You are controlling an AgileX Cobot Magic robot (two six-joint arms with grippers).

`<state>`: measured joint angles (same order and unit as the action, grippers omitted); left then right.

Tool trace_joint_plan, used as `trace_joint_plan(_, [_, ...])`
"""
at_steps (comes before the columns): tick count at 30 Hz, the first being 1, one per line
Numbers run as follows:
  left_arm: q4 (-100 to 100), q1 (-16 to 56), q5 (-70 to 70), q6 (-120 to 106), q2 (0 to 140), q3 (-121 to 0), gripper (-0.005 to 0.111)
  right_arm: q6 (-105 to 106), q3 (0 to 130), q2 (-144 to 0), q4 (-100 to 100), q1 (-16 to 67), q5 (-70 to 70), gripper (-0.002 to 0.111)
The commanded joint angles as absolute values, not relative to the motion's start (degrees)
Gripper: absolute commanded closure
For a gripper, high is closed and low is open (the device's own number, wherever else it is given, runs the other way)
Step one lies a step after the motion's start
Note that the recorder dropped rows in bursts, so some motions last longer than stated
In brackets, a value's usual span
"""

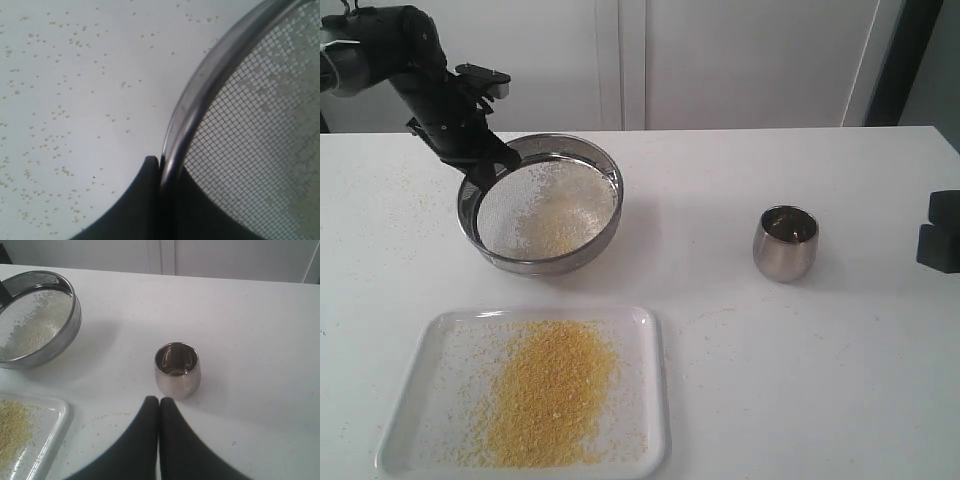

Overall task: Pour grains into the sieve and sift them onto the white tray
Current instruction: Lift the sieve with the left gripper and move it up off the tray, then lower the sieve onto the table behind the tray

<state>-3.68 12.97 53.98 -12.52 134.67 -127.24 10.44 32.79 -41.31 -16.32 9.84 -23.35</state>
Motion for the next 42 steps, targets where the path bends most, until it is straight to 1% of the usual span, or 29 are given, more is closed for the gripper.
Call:
trace_joint_plan(1, [-6.27,12.68,52.53,-12.13,134.6,-128.06,0.107,10.26,32.55,-41.22,-16.4,9.71,-22.58,0.108])
trace_joint_plan(8, [-9.34,12.68,51.62,-11.99,135.66,-128.06,0.107,10.26,32.55,-41.32,-16.4,9.71,-22.58,0.108])
trace_joint_plan(16, [-9.8,12.68,53.72,-12.2,137.84,-128.06,0.107,10.26,32.55,-41.32,-16.4,9.71,-22.58,0.108])
trace_joint_plan(35, [-11.91,12.79,54.61,-12.64,138.25,-128.06,0.107,10.26,32.55,-41.32,-16.4,9.71,-22.58,0.108])
trace_joint_plan(42, [-11.92,14.18,53.17,-13.06,138.32,-128.06,0.107,10.26,32.55,-41.32,-16.4,9.71,-22.58,0.108])
